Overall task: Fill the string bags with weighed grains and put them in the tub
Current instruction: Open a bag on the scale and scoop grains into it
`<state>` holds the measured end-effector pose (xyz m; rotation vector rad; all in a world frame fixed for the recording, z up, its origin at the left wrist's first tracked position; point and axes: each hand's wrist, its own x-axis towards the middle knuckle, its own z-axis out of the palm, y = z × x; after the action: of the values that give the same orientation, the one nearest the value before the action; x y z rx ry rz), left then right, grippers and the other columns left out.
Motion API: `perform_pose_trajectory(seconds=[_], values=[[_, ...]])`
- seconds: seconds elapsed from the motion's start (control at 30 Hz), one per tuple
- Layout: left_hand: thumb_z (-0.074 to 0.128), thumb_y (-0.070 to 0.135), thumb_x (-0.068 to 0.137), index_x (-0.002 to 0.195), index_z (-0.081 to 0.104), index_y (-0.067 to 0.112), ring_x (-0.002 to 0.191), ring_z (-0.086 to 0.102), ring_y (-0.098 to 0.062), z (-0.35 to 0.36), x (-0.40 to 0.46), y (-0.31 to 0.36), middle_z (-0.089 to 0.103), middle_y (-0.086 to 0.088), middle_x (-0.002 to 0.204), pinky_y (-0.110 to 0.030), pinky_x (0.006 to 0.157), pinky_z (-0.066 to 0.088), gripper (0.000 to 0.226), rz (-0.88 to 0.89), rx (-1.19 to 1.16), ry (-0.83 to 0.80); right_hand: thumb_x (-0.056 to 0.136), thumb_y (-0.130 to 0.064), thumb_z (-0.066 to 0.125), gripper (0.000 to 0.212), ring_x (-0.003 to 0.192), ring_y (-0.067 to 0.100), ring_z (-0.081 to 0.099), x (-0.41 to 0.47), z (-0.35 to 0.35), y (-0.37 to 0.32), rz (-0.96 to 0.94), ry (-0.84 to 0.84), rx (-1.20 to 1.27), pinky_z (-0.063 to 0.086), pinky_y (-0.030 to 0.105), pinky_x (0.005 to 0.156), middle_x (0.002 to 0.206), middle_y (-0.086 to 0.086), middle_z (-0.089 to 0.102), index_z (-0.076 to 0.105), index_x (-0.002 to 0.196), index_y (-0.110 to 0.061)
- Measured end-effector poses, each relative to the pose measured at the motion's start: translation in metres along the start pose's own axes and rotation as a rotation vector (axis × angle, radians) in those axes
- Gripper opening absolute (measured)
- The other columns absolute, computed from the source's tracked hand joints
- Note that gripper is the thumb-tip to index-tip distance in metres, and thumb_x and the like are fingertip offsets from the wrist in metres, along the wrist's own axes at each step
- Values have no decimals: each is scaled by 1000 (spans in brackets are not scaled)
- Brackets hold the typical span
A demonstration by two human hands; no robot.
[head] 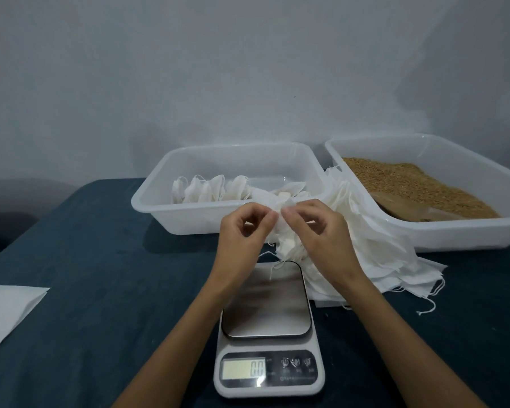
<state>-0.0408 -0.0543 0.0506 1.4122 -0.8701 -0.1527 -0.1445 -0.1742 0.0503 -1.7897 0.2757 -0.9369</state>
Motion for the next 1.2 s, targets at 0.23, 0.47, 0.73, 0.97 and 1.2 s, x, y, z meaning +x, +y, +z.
perform_pose_trajectory(seconds=[0.23, 0.47, 0.73, 0.97, 1.2], values=[[79, 26, 82, 140, 55, 16, 147, 38, -17, 2, -6, -6, 48, 1, 149, -27, 120, 32, 64, 249, 414, -26, 96, -17, 68, 9, 86, 8, 69, 6, -5, 3, 5, 35, 159, 53, 21, 77, 91, -4, 75, 76, 94, -18], [63, 21, 79, 137, 61, 10, 124, 58, -27, 1, -6, -16, 65, -5, 129, -37, 114, 33, 59, 369, 726, -22, 90, -17, 75, 2, 80, 11, 63, 2, -2, -1, -8, 56, 88, 53, 23, 76, 106, -2, 66, 77, 90, -17], [65, 10, 83, 133, 63, 19, 113, 58, -16, 2, -5, -12, 66, 6, 125, -36, 99, 47, 51, 295, 521, -97, 97, -18, 69, 8, 57, 9, 56, -3, 0, -7, -123, 49, 35, 43, 22, 55, 78, -6, 69, 72, 90, -18], [65, 10, 82, 122, 65, 12, 106, 57, -20, 3, -6, -3, 65, 2, 113, -36, 92, 48, 40, 229, 445, -125, 99, -32, 63, 27, 47, 18, 61, -5, 3, -8, -50, -194, 76, 45, 18, 49, 64, -1, 63, 72, 80, -16], [67, 14, 74, 129, 65, 15, 113, 53, -25, -3, -1, -10, 63, 0, 121, -45, 100, 44, 55, 244, 631, -63, 99, -31, 64, 25, 44, 24, 59, 1, -6, -10, -60, 8, 57, 47, 27, 46, 62, 1, 58, 70, 76, -25]])
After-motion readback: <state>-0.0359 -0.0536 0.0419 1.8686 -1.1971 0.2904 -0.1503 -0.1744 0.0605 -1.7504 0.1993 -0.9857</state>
